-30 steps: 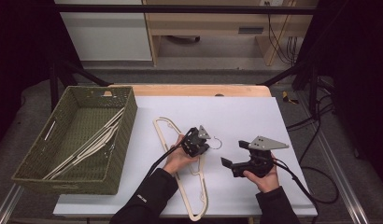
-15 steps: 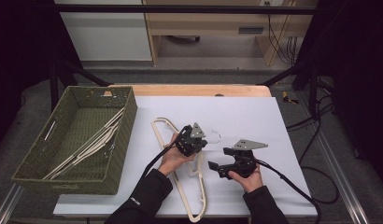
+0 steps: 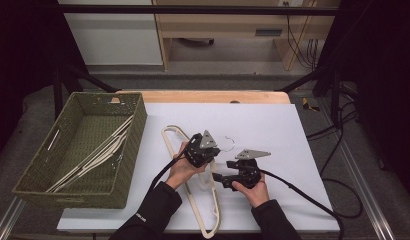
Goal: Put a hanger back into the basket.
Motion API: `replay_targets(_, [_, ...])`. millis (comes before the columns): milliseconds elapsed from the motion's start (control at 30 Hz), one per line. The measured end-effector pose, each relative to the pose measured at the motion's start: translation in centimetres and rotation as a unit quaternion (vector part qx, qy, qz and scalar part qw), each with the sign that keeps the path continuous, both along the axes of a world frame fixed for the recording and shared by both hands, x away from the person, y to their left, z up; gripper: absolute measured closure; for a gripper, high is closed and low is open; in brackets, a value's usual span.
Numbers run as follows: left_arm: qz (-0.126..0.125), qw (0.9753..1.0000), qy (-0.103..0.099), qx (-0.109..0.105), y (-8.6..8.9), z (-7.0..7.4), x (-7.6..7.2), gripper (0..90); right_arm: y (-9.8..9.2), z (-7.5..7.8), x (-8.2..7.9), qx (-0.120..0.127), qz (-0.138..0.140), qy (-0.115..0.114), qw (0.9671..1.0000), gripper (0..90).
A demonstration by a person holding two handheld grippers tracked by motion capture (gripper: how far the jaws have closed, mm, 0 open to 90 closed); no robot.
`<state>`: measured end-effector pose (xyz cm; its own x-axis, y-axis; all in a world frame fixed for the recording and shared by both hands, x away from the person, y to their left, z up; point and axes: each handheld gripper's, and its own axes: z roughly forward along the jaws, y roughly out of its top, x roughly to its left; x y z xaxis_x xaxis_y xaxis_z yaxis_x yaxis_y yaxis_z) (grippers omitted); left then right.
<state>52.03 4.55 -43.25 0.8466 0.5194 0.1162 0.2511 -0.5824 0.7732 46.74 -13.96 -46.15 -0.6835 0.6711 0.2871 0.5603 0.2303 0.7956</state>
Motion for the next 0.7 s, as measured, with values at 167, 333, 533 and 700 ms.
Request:
replay_targets(167, [-0.001,1.0,-0.005,0.002,0.1,0.2,-0.1,88.8,1.0,-0.6,0.6,0.014,0.006,0.027,0.9995,37.4])
replay_targets(333, [-0.002,1.0,-0.004,0.005,0.1,0.1,-0.2,88.8,1.8,-1.2,1.2,0.026,0.02,0.052,0.9981,53.0])
replay_targets(533, [-0.002,1.0,-0.005,0.001,0.2,0.1,-0.3,88.8,2.1,-1.5,1.5,0.043,0.032,0.081,0.9953,66.3])
replay_targets(700, [0.001,0.9999,0.001,-0.017,0.7,0.5,-0.3,88.2,2.1,-1.4,1.4,0.053,0.028,0.086,0.9945,68.5])
